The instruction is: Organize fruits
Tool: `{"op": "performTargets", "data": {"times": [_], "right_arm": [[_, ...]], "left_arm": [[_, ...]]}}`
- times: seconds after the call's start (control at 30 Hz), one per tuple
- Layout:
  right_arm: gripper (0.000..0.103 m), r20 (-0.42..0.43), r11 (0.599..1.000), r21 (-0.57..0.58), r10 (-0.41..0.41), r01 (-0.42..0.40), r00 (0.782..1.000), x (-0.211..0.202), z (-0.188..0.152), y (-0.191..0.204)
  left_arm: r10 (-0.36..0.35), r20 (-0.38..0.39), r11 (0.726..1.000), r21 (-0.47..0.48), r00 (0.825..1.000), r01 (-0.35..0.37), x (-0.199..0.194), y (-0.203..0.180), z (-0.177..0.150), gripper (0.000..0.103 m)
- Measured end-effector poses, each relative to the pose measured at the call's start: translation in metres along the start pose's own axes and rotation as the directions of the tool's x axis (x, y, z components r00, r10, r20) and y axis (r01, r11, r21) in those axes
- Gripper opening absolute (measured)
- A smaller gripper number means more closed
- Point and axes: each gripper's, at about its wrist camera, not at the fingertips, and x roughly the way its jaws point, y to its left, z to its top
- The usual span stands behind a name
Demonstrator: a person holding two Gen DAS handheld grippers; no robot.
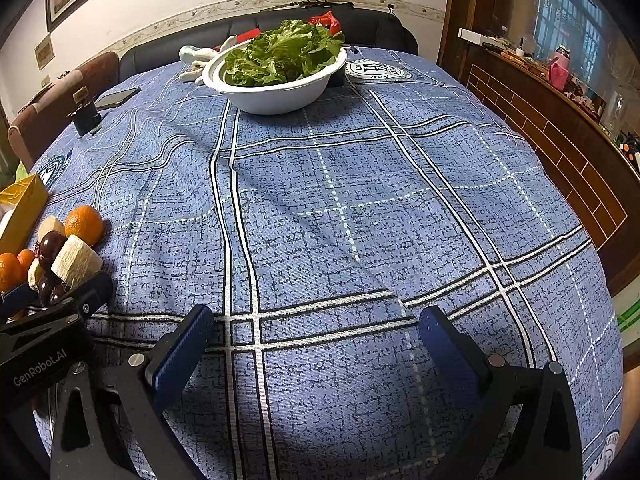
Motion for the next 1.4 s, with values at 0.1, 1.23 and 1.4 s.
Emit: {"op": "performTargets", "data": {"times": [0.1,1.23,1.4], "right_arm": [[0.103,0.0,1.0,0.0,0.0,0.0,1.0,0.0,0.0,0.0],[0.103,0.001,1.0,0.002,0.002,-0.002,1.0,-0.001,0.001,0.0],[0.103,0.001,1.0,0.002,0.002,-0.002,1.0,-0.001,0.0,0.0]], "left_arm": [[0.0,0.0,1.0,0.0,1.0,0.0,0.0,0.0,0.0,0.103],[-0.044,-0.098,0.997,0.061,0.994,0.051,-0.014,-0.003,-0.014,0.103],[-0.062,-0.079,0.992,0.104,0.995,0.07,-0.017,-0.005,-0.019,0.103]]}}
